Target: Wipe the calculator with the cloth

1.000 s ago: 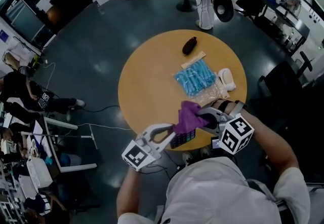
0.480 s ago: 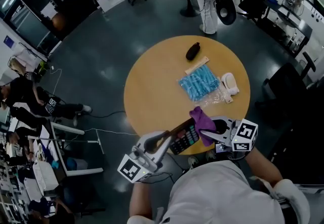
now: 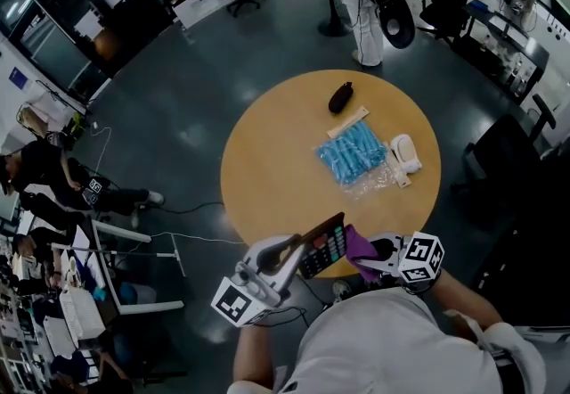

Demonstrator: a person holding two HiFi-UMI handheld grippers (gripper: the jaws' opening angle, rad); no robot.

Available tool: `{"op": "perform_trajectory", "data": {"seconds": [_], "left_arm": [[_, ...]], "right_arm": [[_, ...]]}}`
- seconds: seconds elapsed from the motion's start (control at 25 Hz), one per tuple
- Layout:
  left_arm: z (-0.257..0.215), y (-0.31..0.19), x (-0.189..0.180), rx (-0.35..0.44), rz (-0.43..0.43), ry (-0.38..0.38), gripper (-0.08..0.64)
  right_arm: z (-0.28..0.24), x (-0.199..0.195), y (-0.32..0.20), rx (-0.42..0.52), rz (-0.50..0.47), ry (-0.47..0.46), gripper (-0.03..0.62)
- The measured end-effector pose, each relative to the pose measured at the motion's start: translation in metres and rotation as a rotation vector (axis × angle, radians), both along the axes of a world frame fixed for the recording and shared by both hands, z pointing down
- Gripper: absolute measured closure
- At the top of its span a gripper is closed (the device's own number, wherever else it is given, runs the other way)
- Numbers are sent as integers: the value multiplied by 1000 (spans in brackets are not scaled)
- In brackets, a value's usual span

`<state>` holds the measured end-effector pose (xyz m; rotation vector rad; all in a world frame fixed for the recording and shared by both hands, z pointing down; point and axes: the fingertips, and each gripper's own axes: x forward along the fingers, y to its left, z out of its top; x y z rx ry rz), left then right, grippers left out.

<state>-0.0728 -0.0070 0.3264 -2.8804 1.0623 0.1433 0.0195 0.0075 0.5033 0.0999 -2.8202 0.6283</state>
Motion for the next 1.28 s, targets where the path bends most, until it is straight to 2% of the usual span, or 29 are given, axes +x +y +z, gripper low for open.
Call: {"op": "perform_trajectory", "data": {"seconds": [0.08,0.16,0.28,0.36,0.4,0.52,0.64,0.76,0.88,1.08,1.28], "left_arm": [[1,6,5,9,20,-27,517],[2,17,11,37,74,-74,517],[1,43,29,109,212,-225,518],[-2,59,42,165,300,-316,517],[-4,66,48,187,337,-338,518],[-10,79,62,216,415,-322,517],[-17,82,69,231,442,-278,517],[-17,87,72,234,457,-263,518],[-17,96,74,238,478,-262,517],[-19,106,77,253,490,-283,517],[-23,124,86,274,562,-299,517]], "right_arm": [[15,13,-1,36,-62,89,474],[0,41,-21,106,-104,126,474],[-91,69,-48,281,-230,72,474],[-164,63,-40,372,-382,-5,474],[-192,55,-30,379,-457,-25,474],[-227,27,-2,287,-643,-24,474],[-212,11,26,194,-834,34,474],[-185,5,52,180,-944,93,474],[-177,1,62,127,-973,61,475],[-173,0,63,-44,-975,-4,474],[-163,3,73,-171,-992,-21,476]]}}
